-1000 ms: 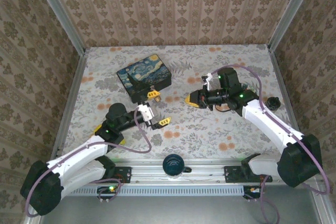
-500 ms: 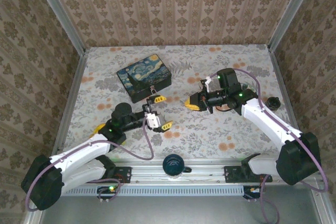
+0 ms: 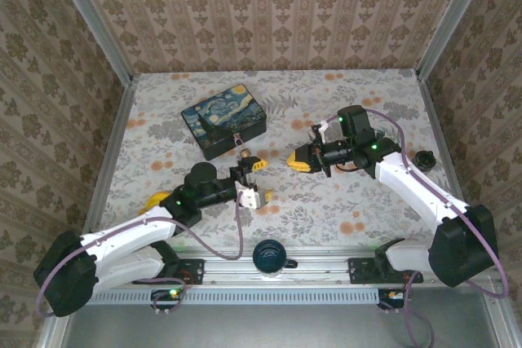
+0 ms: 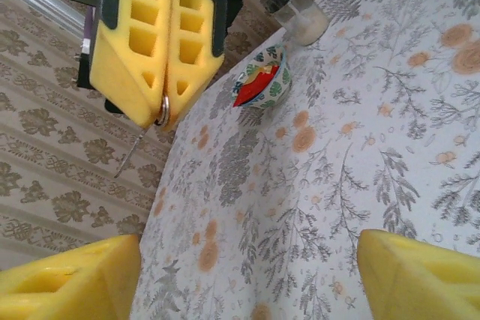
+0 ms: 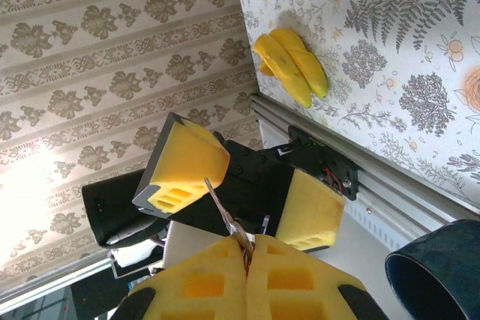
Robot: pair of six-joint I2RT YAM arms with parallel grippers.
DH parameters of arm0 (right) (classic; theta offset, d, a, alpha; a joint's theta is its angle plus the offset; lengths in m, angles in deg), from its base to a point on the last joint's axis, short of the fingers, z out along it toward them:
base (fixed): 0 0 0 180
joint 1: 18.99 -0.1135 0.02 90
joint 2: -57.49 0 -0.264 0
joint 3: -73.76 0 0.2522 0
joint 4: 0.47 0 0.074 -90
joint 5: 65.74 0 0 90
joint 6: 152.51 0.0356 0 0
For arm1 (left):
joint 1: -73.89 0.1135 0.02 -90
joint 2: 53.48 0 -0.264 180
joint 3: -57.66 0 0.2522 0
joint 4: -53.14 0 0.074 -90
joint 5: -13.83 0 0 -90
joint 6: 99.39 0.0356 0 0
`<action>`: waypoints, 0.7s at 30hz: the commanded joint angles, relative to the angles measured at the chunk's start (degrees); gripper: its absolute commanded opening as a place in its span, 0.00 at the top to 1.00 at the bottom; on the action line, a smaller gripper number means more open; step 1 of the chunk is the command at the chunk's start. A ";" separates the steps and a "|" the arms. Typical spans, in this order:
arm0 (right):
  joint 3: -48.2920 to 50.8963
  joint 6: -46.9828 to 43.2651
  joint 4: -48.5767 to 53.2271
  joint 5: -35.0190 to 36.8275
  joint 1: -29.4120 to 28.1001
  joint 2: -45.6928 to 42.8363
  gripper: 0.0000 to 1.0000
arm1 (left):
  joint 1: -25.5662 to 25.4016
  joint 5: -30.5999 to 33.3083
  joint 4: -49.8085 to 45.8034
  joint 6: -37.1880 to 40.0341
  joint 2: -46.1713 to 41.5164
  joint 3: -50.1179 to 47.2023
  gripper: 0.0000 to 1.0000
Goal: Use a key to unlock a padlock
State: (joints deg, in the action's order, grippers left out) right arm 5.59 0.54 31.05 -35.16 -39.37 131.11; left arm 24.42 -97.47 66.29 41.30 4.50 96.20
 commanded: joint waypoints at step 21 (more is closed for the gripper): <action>3.18 4.72 -1.68 -5.53 0.29 0.62 1.00 | 10.72 -22.00 13.78 -4.64 13.71 8.91 0.49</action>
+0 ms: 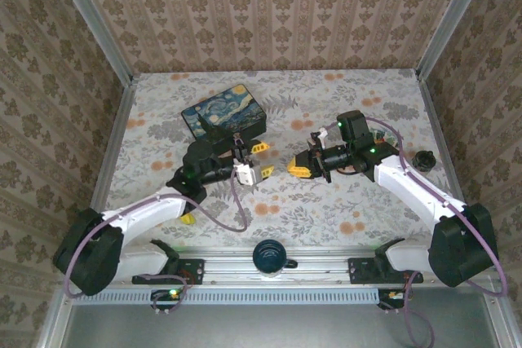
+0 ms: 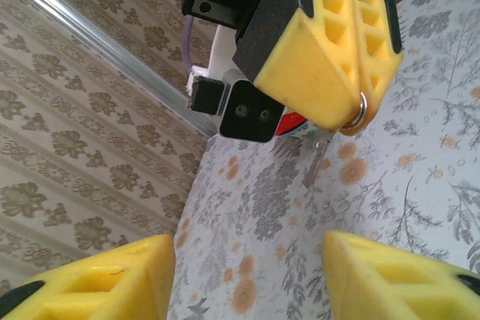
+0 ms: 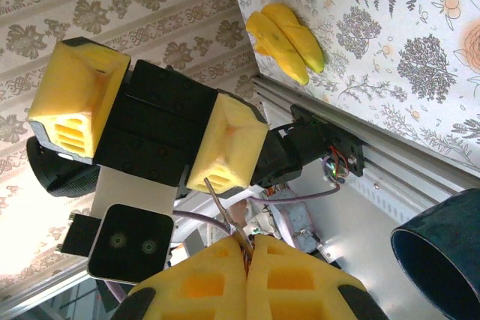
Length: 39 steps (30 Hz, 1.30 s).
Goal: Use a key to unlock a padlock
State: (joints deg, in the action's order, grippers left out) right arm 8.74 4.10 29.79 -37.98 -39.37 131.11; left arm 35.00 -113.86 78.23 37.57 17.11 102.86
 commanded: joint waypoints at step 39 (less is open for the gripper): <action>0.20 1.69 -0.40 -2.54 0.25 0.84 1.00 | -3.23 -6.18 -10.09 7.97 6.24 8.72 0.79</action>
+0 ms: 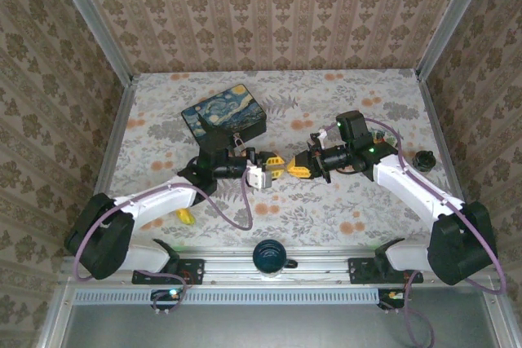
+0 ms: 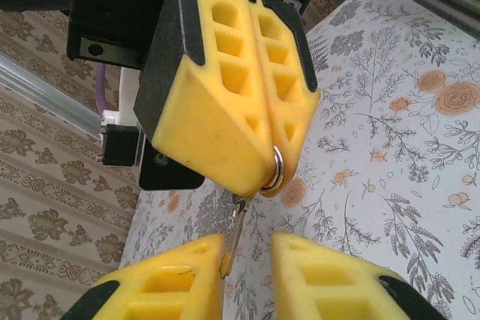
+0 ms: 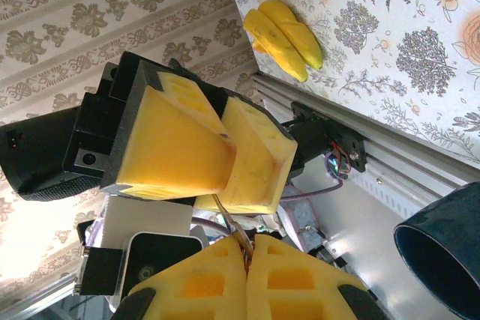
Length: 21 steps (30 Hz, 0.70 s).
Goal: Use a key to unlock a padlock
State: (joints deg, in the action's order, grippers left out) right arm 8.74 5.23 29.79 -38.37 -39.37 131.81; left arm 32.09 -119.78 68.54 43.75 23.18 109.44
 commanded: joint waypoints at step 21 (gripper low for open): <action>0.74 1.16 -0.82 -1.87 0.24 1.15 1.00 | -2.77 5.02 -1.97 6.16 -1.55 1.97 0.83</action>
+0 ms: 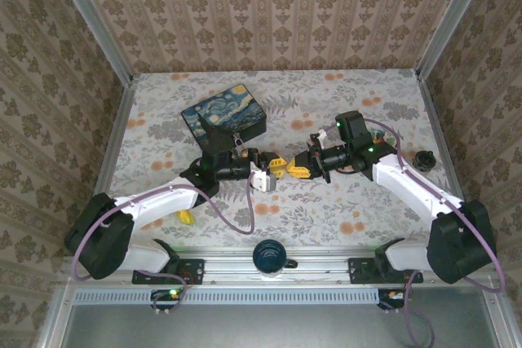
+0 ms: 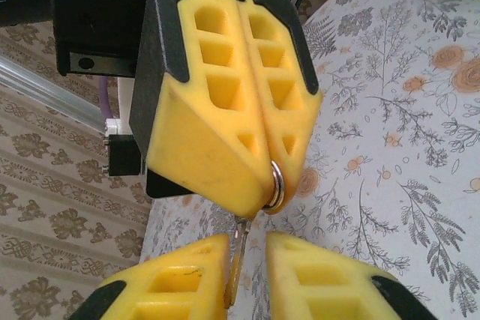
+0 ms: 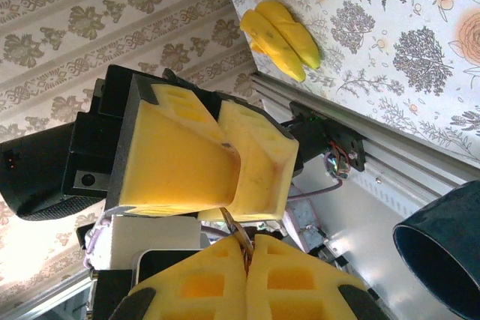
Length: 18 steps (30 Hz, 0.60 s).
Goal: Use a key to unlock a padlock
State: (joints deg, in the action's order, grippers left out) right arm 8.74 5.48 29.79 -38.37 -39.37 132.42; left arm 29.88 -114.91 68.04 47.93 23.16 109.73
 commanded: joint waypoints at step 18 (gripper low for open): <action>-2.96 -1.36 -0.44 -0.87 0.34 2.24 0.71 | -2.12 1.48 -9.84 1.96 -7.49 0.73 1.00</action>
State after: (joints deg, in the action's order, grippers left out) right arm 8.37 6.17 29.24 -39.97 -39.45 133.91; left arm 28.42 -111.39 60.46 50.70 18.57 110.08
